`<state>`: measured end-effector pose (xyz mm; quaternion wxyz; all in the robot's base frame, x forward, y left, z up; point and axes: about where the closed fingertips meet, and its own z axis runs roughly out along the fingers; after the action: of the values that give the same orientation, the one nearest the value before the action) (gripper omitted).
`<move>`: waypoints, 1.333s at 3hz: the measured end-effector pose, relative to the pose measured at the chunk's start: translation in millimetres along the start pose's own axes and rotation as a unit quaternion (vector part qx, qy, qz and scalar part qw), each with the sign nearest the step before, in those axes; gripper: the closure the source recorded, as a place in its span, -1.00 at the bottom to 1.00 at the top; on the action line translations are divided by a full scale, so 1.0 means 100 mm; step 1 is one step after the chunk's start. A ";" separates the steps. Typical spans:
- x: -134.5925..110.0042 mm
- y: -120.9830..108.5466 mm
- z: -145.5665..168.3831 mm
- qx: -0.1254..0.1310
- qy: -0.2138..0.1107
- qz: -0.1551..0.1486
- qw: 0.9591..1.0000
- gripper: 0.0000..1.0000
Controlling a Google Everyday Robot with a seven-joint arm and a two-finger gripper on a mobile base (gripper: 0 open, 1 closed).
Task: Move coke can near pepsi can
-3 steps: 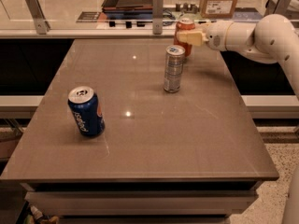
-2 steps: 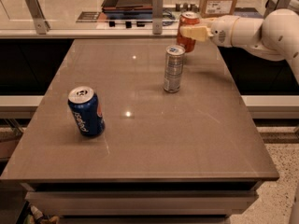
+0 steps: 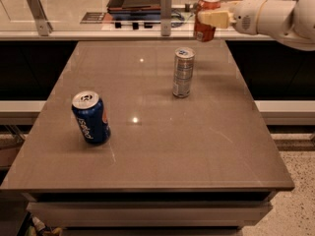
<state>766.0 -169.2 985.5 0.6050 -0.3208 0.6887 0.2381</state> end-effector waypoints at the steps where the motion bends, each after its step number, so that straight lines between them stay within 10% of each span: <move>1: -0.28 0.05 -0.13 0.010 0.001 -0.013 1.000 1.00; 4: -0.79 0.74 -0.37 -0.005 0.005 -0.021 1.000 1.00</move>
Offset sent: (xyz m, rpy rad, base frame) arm -0.0528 0.0050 0.0828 -0.0605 -0.0321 -0.0435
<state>691.9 -132.8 1064.5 0.6045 -0.3398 0.6838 0.2270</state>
